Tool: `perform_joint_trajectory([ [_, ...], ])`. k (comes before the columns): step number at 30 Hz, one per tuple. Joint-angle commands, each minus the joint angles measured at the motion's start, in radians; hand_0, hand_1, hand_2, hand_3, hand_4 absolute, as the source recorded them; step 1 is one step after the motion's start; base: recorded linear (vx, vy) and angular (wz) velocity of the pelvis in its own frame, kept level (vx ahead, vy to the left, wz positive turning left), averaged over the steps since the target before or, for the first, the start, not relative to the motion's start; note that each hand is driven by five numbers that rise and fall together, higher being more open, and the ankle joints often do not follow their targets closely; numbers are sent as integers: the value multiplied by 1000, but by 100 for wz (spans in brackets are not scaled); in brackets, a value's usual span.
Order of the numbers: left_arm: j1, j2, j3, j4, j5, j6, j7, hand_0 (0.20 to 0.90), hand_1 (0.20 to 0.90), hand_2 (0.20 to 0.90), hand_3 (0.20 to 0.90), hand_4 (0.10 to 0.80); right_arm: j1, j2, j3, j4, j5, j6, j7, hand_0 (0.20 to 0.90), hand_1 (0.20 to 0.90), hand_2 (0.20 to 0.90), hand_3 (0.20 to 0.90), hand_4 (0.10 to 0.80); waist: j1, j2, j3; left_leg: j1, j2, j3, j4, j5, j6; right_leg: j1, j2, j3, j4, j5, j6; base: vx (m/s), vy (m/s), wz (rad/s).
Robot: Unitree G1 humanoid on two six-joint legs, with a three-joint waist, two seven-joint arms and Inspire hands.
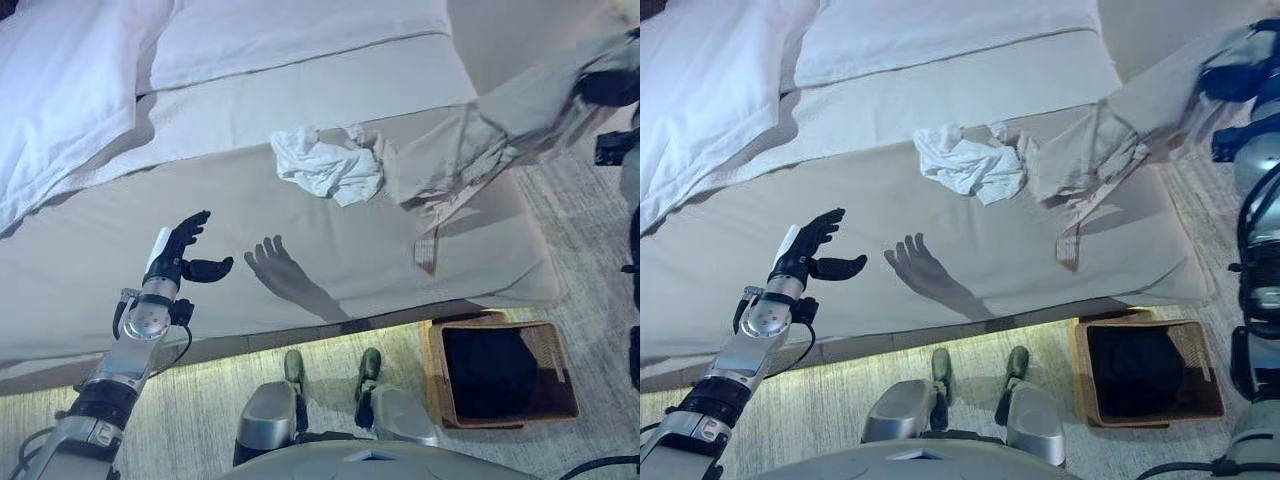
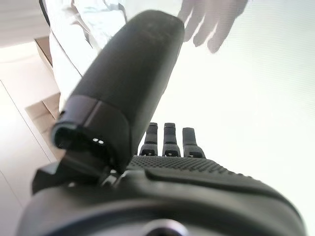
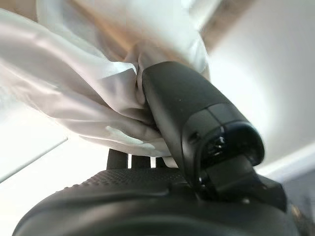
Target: Pick up the clothes from the bed and place them into the basket
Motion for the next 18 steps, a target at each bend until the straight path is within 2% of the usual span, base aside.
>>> perform_joint_trajectory([
  [1,42,26,-77,48,25,-92,20,900,900,900,900,800,-142,-135,50,-16,19,-68,-88,300,300,300,200,100,-13,-43,-274,-35,20,-11,68,-95,-29,6,-30,-30,85,-99,78,-13,-54,-24],
  [6,32,11,-93,105,44,-122,9,900,900,900,900,800,-195,-223,63,0,33,-53,-125,300,300,300,200,100,-58,-47,-304,-18,30,18,42,-86,-37,6,-10,-5,69,-103,73,-21,-29,-16],
  [18,8,15,-103,174,61,-151,-32,900,900,900,900,800,-167,-359,11,32,63,-62,-178,300,300,300,200,100,-149,-52,-342,4,42,72,19,-85,-39,-15,23,75,45,-88,74,-25,2,-20],
])
